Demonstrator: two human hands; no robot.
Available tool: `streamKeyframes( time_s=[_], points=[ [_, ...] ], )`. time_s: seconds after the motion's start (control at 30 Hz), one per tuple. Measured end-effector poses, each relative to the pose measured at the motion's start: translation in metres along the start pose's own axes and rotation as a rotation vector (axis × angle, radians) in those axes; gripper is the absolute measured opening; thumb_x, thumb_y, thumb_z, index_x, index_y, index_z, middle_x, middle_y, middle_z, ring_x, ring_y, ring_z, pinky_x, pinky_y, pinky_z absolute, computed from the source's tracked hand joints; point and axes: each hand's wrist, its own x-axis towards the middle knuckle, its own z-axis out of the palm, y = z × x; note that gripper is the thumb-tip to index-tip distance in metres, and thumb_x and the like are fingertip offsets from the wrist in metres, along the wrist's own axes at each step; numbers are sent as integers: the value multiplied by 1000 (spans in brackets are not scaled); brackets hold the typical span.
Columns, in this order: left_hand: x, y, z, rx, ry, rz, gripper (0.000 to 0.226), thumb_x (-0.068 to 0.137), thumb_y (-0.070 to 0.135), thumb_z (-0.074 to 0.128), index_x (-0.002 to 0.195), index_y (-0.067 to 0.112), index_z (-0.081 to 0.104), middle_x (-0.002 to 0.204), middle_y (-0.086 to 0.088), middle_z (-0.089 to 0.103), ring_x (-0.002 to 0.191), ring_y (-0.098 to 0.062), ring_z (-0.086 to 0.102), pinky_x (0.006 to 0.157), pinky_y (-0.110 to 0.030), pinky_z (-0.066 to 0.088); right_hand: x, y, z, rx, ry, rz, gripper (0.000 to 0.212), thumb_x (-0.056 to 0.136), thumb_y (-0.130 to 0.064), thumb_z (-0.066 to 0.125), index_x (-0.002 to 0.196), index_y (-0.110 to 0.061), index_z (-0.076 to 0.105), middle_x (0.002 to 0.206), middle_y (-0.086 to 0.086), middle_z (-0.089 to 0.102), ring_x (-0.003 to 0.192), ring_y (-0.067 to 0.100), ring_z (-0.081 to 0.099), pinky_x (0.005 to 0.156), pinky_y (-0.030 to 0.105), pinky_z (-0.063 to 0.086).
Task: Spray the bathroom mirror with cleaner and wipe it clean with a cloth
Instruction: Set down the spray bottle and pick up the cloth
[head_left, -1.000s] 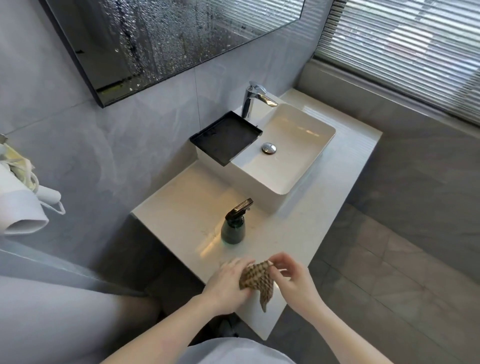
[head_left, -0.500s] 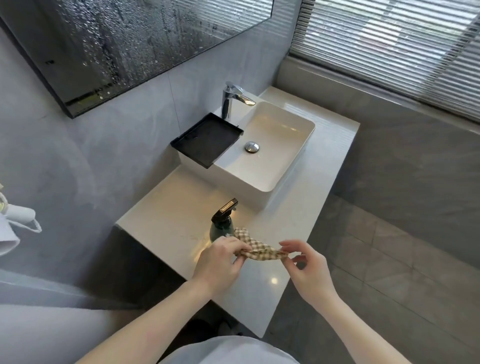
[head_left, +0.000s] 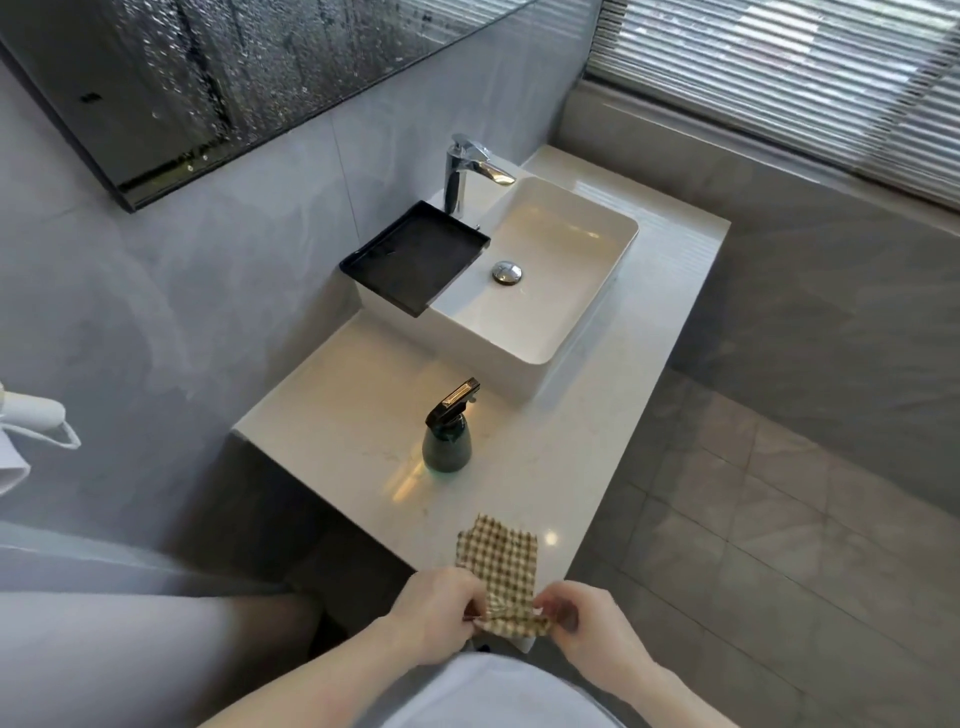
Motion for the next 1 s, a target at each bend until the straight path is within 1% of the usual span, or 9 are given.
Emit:
streamKeyframes(
  time_s=[0.1, 0.23, 0.3, 0.4, 0.5, 0.6, 0.7, 0.83, 1.0],
  points=[
    [-3, -4, 3, -70, 4, -61, 4, 88, 34, 71, 86, 37, 68, 97, 19, 65, 98, -9, 64, 86, -31, 53, 6, 1, 3, 60, 28, 22, 48, 79, 1, 69, 89, -46, 74, 94, -27, 75, 92, -1, 71, 83, 22, 57],
    [-3, -7, -5, -117, 22, -120, 22, 93, 51, 64, 74, 46, 55, 89, 23, 59, 91, -7, 63, 81, -31, 52, 15, -5, -5, 121, 69, 35, 35, 82, -4, 71, 93, -37, 76, 90, -22, 75, 82, 9, 72, 79, 32, 61],
    [7, -5, -18, -152, 59, -146, 11, 96, 51, 62, 89, 42, 64, 99, 20, 66, 97, -12, 66, 84, -34, 54, 26, -12, -10, 153, 120, 46, 33, 86, -6, 73, 95, -38, 74, 89, -21, 74, 79, 6, 70, 77, 33, 61],
    [29, -2, -38, -148, 134, -236, 26, 102, 46, 58, 123, 35, 68, 123, 8, 70, 113, -20, 66, 95, -40, 56, 50, -18, -14, 217, 219, 118, 28, 92, -19, 79, 114, -34, 70, 98, -13, 74, 87, 3, 70, 81, 34, 62],
    [39, -4, -45, -70, 151, -281, 42, 102, 37, 58, 143, 29, 57, 141, 6, 60, 130, -22, 58, 105, -39, 51, 71, -14, -4, 216, 203, 264, 63, 94, -31, 78, 149, -26, 49, 133, -3, 65, 117, 16, 65, 93, 32, 56],
    [30, -5, -45, -42, 105, -302, 40, 99, 37, 57, 137, 27, 59, 137, 5, 61, 127, -21, 59, 104, -41, 52, 80, -11, 13, 191, 141, 372, 84, 93, -31, 80, 161, -18, 33, 154, 6, 52, 138, 26, 55, 106, 36, 50],
    [13, -11, -40, -61, 94, -330, 41, 99, 39, 57, 138, 28, 62, 138, 7, 62, 127, -18, 60, 104, -37, 51, 88, -12, 28, 146, 151, 443, 87, 92, -36, 79, 161, -14, 32, 160, 8, 43, 144, 29, 49, 113, 41, 47],
    [-10, -24, -36, -89, 108, -367, 42, 101, 38, 55, 142, 31, 59, 143, 12, 61, 130, -12, 59, 106, -34, 49, 102, -25, 38, 242, 197, 568, 81, 89, -43, 81, 151, -12, 38, 145, 9, 51, 122, 30, 62, 97, 38, 55],
    [-26, -35, -47, -144, 159, -408, 39, 99, 34, 57, 138, 35, 62, 139, 16, 63, 123, -8, 62, 102, -30, 51, 109, -38, 43, 215, 136, 591, 39, 91, -33, 77, 116, -16, 52, 114, 6, 67, 93, 22, 59, 85, 34, 56]
  ],
)
